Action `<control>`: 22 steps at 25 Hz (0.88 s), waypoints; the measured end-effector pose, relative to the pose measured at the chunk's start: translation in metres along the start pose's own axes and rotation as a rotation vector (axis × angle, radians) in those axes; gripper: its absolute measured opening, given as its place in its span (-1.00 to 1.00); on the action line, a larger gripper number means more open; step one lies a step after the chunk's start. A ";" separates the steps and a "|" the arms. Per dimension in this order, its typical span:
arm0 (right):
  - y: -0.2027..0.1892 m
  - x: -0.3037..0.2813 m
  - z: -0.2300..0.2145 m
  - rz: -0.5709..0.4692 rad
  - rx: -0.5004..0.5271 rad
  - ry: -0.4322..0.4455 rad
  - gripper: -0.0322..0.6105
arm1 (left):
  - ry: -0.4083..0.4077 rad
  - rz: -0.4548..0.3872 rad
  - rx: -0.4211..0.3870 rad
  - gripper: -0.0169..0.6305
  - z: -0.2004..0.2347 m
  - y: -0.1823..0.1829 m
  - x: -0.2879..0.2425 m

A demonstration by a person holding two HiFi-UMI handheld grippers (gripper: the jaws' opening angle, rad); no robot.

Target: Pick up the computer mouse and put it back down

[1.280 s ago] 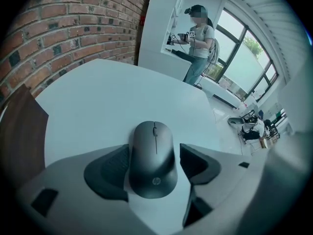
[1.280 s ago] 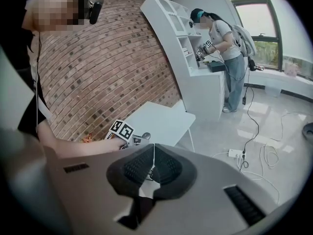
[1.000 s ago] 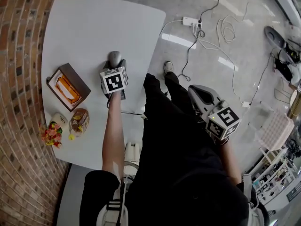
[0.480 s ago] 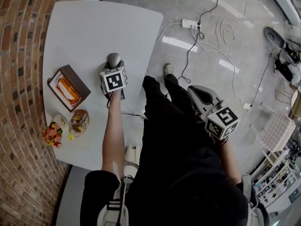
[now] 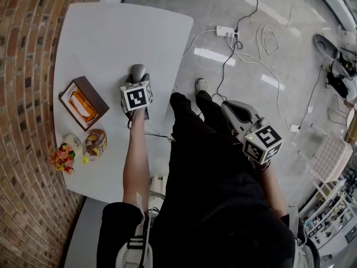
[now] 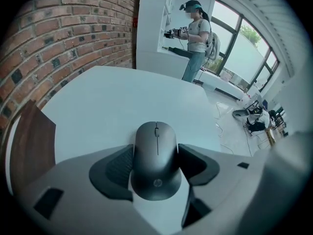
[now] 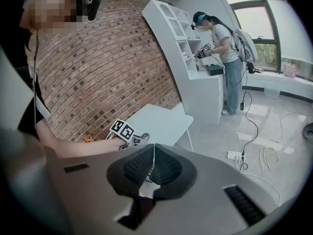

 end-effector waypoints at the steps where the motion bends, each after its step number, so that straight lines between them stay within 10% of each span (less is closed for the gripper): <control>1: 0.001 0.000 0.000 -0.004 0.003 0.001 -0.84 | -0.005 -0.006 -0.001 -0.01 -0.001 0.001 0.003; 22: 0.042 -0.035 0.027 -0.111 0.136 0.129 -0.84 | -0.170 -0.217 0.076 -0.01 -0.014 0.021 0.123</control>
Point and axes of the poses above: the fingertips, and each gripper's own axes: x backward along the fingers, z to its left, y out of its top, the point moved 8 cm from there along x, backward along the fingers, and after that the axes turned 13 degrees about x, right-handed, at the moved point
